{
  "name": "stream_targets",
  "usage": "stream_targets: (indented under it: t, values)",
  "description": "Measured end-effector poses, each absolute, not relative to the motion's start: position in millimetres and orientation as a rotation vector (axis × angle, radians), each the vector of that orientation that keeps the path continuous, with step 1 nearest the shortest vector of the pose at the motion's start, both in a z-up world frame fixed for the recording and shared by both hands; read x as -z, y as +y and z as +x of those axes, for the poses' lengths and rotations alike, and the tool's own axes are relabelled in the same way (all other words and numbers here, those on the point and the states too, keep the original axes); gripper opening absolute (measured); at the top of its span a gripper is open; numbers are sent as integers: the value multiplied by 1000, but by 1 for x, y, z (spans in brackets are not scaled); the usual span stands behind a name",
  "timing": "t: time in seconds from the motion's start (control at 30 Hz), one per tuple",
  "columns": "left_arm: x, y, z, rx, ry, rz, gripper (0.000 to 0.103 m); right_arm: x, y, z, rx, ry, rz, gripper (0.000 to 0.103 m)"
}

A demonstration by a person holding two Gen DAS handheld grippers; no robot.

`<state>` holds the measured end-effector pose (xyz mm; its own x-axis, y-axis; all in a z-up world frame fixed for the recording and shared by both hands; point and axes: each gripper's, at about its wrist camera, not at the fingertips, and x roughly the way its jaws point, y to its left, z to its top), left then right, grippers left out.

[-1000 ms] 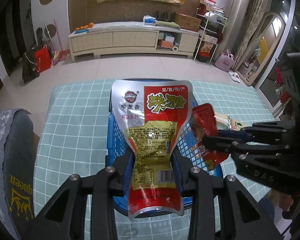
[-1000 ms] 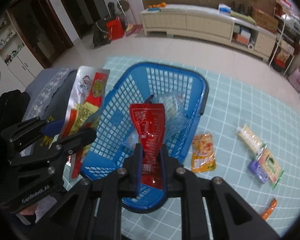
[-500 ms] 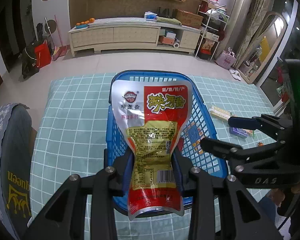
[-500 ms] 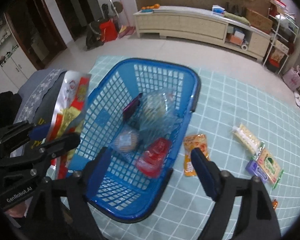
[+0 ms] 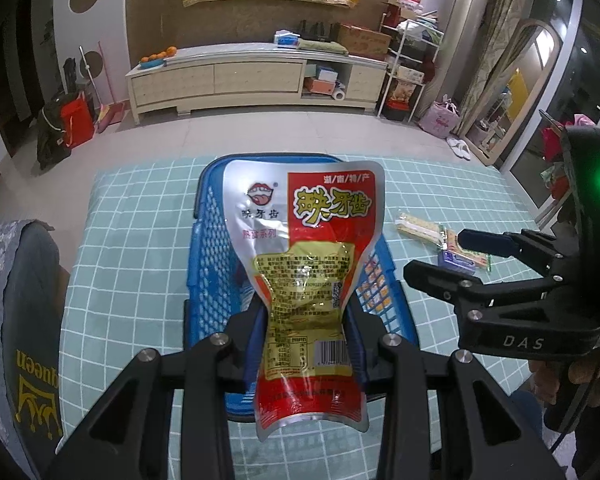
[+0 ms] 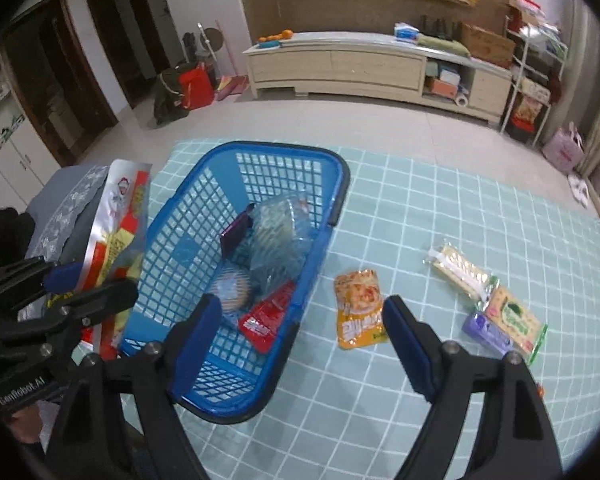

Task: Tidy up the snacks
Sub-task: 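Lower the spicy bag into the basket and open the left gripper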

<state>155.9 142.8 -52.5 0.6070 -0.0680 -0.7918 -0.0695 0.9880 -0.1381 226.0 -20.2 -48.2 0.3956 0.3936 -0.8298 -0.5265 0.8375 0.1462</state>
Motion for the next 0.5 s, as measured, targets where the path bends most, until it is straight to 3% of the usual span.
stream_targets:
  t: [0.5]
  values:
    - [90,123,196,19,1021,-195,35,58,-46,232,-531,980,-161,86]
